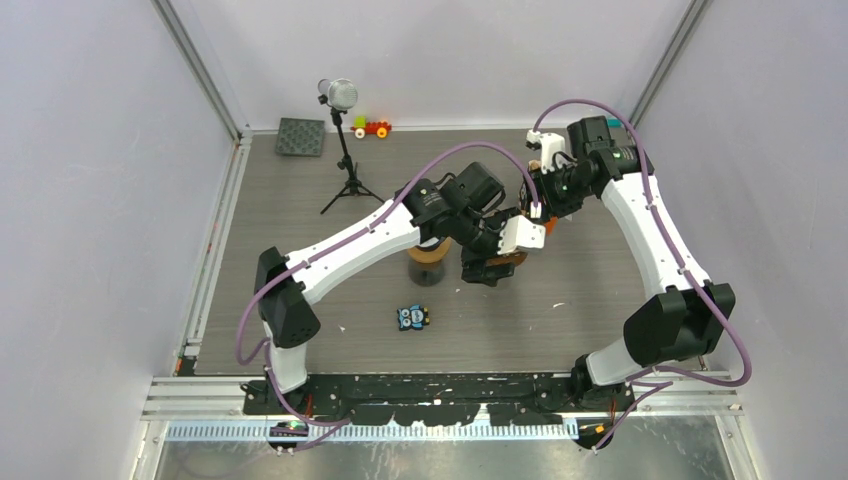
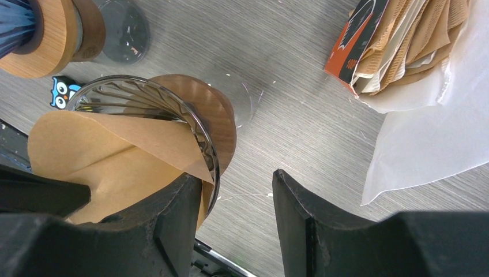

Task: Place the coffee filter in the dripper
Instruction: Place the coffee filter in the coffee dripper.

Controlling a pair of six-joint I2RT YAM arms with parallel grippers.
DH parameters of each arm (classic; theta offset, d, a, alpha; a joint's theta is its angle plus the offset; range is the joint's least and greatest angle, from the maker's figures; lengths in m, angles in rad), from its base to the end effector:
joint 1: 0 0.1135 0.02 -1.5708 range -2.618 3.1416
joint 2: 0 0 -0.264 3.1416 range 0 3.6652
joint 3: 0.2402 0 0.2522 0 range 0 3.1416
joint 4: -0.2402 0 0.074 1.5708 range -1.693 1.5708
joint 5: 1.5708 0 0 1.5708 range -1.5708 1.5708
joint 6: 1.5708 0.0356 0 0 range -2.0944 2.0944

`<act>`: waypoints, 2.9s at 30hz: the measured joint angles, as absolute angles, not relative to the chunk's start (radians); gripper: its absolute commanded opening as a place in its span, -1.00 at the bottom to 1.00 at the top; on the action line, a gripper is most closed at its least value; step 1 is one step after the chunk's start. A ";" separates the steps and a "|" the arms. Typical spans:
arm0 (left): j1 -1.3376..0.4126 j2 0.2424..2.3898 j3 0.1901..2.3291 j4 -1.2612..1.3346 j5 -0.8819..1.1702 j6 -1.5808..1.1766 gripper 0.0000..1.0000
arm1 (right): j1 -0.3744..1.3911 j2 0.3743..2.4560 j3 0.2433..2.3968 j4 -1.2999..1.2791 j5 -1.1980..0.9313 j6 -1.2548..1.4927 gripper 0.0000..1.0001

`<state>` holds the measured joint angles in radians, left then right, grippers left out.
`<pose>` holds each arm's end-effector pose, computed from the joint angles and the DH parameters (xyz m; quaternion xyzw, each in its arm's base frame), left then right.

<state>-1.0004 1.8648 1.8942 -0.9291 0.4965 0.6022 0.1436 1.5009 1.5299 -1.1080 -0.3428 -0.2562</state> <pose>0.2045 -0.3501 0.3509 0.7137 0.5787 -0.2906 0.2670 0.2907 0.0541 0.3491 -0.2305 0.9284 0.1517 0.2488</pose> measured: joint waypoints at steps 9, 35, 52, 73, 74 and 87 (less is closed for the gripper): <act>-1.000 1.865 1.894 -0.928 0.490 0.607 0.46 | 0.144 1.511 1.530 -1.116 -0.346 -0.268 0.06; -0.999 1.867 1.873 -0.902 0.480 0.630 0.39 | 0.144 1.549 1.530 -1.119 -0.356 -0.287 0.05; -0.999 1.868 1.892 -0.931 0.469 0.635 0.64 | 0.144 1.549 1.569 -1.145 -0.360 -0.292 0.06; -0.999 1.868 1.919 -0.932 0.449 0.597 0.88 | 0.144 1.522 1.586 -1.180 -0.405 -0.298 0.06; -0.999 1.868 1.922 -0.932 0.448 0.591 0.88 | 0.144 1.521 1.587 -1.183 -0.406 -0.299 0.06; -0.982 1.764 1.924 -0.878 0.424 0.486 0.99 | 0.144 1.480 1.612 -1.190 -0.416 -0.289 0.20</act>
